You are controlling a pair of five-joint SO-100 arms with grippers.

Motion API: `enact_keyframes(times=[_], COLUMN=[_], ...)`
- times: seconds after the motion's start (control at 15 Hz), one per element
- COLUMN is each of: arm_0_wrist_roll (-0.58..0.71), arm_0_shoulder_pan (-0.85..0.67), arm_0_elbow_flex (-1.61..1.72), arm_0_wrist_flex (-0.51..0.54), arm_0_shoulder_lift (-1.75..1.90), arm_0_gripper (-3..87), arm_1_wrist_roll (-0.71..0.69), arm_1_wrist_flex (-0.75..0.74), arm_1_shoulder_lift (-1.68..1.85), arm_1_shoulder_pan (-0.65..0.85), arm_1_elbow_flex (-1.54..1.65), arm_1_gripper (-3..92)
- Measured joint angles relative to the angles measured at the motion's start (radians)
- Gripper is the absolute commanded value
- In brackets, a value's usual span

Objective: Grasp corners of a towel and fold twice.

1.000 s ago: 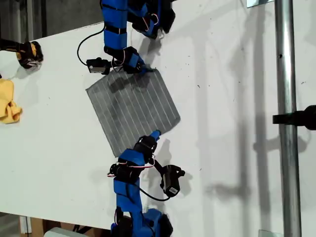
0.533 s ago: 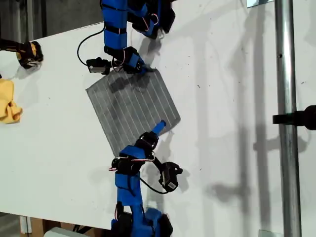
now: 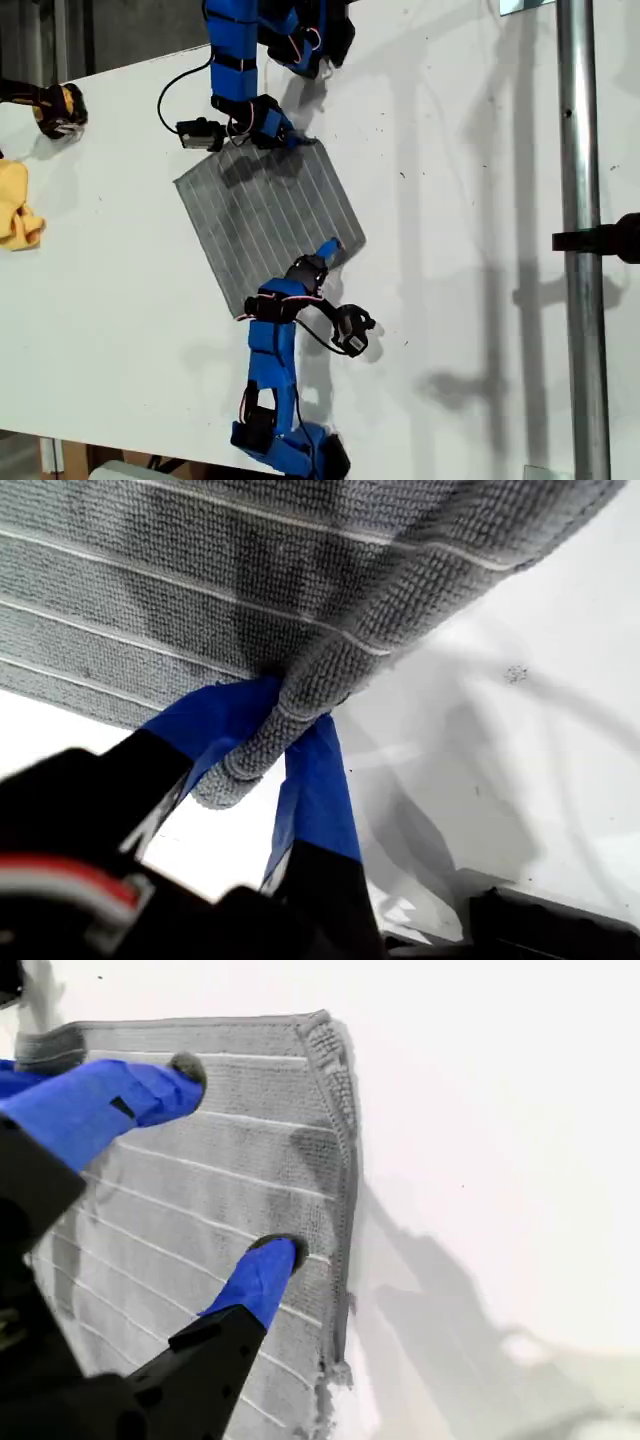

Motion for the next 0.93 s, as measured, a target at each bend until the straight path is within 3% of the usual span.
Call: enact_keyframes(times=[0.27, 0.93], arm_0_wrist_roll=[-0.006, -0.132], arm_0_shoulder_pan=[0.008, 0.044], arm_0_elbow_flex=[-0.028, -0.067], arm_0_wrist_flex=[-0.078, -0.049], arm_0_shoulder_lift=[-0.058, -0.175], arm_0_gripper=[26.6, 19.0], arm_1_wrist_roll=[0.000, 0.000], arm_1_wrist_flex=[-0.006, -0.006], arm_1_shoulder_lift=[-0.012, -0.015], arm_1_shoulder_pan=[0.000, 0.000], arm_1_elbow_flex=[-0.002, -0.002], arm_1_gripper=[-0.1, -0.1])
